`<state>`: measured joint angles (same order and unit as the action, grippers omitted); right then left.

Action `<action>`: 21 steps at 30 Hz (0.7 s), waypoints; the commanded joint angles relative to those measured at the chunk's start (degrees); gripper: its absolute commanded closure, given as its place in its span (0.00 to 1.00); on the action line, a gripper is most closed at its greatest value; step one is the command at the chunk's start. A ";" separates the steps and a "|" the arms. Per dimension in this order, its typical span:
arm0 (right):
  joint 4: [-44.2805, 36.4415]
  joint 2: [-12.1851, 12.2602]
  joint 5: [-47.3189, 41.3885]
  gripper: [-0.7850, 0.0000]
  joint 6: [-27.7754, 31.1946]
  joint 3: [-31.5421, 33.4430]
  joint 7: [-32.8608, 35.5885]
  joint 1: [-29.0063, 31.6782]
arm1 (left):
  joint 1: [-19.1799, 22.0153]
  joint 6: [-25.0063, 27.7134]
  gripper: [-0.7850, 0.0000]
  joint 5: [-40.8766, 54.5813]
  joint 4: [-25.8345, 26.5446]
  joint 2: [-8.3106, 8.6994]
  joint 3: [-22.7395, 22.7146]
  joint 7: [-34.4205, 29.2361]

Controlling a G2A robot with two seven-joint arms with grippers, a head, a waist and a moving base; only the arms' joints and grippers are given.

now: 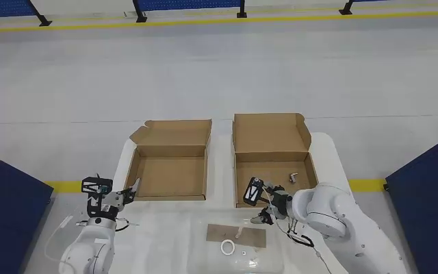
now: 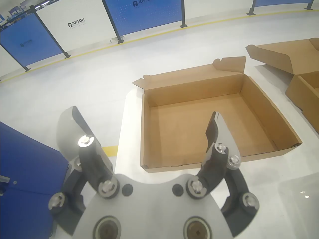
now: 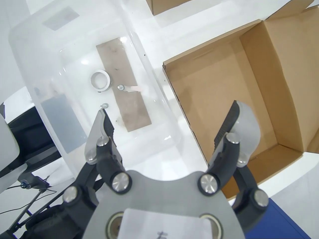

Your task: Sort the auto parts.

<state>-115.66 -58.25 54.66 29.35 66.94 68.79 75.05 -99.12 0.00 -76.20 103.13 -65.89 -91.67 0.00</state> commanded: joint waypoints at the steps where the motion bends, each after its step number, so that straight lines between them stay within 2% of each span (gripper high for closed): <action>1: -1.47 0.13 1.75 0.00 3.37 -2.13 1.80 0.23 | 0.00 0.00 0.00 0.00 0.00 0.00 0.00 0.00; 6: -3.44 1.01 1.36 0.00 3.06 -6.87 3.09 -0.81 | 0.00 0.00 0.00 0.00 0.00 0.00 0.00 0.00; 12: -3.00 3.73 -1.51 0.00 0.11 -15.64 6.06 -6.04 | 0.00 0.00 0.00 0.00 0.00 0.00 0.00 0.00; 21: -2.92 3.89 -1.75 0.00 -0.18 -16.00 6.34 -6.51 | 0.00 0.00 0.00 0.00 0.00 0.00 0.00 0.00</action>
<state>-118.58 -54.36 52.91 29.16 50.95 75.14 68.54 -99.12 0.00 -76.20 103.13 -65.89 -91.67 0.00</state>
